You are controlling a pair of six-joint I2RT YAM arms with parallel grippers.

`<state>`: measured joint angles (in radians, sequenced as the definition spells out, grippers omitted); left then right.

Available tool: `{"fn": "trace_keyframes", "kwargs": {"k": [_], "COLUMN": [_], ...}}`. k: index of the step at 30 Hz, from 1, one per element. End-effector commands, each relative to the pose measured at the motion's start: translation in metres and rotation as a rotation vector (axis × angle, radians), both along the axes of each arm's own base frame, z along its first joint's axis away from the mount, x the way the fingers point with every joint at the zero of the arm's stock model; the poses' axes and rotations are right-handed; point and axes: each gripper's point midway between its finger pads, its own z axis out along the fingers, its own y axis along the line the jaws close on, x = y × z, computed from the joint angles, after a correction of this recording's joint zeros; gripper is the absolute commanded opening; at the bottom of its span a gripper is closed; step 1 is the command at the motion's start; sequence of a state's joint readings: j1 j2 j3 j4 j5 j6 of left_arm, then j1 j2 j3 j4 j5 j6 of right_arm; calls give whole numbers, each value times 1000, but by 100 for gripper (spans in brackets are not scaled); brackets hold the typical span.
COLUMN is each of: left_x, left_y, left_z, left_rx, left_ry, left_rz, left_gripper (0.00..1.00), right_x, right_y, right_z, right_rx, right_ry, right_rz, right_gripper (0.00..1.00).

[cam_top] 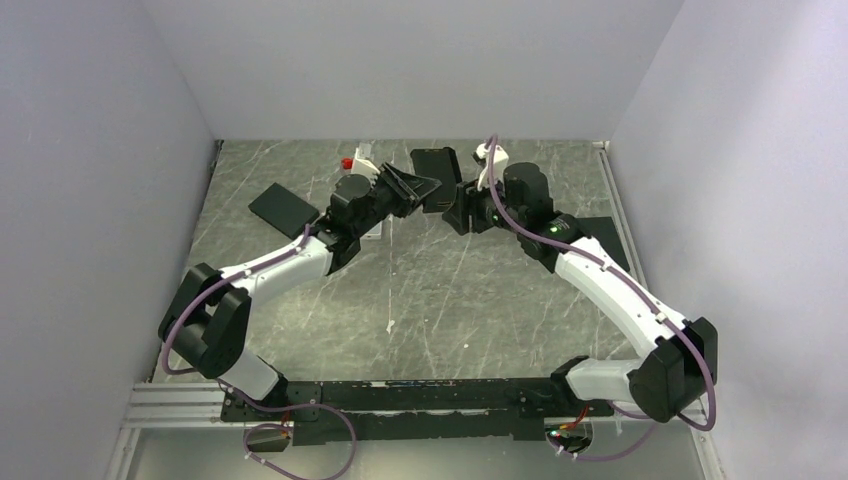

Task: Fold the paper box
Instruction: Close the paper box at the center of the board.

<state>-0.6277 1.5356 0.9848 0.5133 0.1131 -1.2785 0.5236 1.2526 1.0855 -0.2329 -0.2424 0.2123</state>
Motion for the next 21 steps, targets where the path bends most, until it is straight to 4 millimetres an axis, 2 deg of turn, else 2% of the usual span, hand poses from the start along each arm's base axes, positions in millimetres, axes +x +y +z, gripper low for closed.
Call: {"fn": "trace_keyframes", "kwargs": {"k": [1,8,14,19,21], "left_x": [-5,-8,-10,-12,-14], "left_y": [-19,-24,-34,-31,-26], "left_z": [-13,-27,-35,-22,-14], "left_rx": [53,85,74,65,45], "left_ry": [48,92,114,33,-12], "left_rz": [-29,-63,-109,-133,-148], "left_gripper": [0,0,0,0,0], "right_x": [-37,-43,-51,-35,-35], "right_y": [58,66,69,45,37], "right_z": [69,58,59,58,60], "right_rx": [107,45,50,10,-1], "right_ry": [-154,-140,-132,-192,-228], "right_rz": [296,393,445,356,366], "right_gripper": [56,58,59,64,66]}}
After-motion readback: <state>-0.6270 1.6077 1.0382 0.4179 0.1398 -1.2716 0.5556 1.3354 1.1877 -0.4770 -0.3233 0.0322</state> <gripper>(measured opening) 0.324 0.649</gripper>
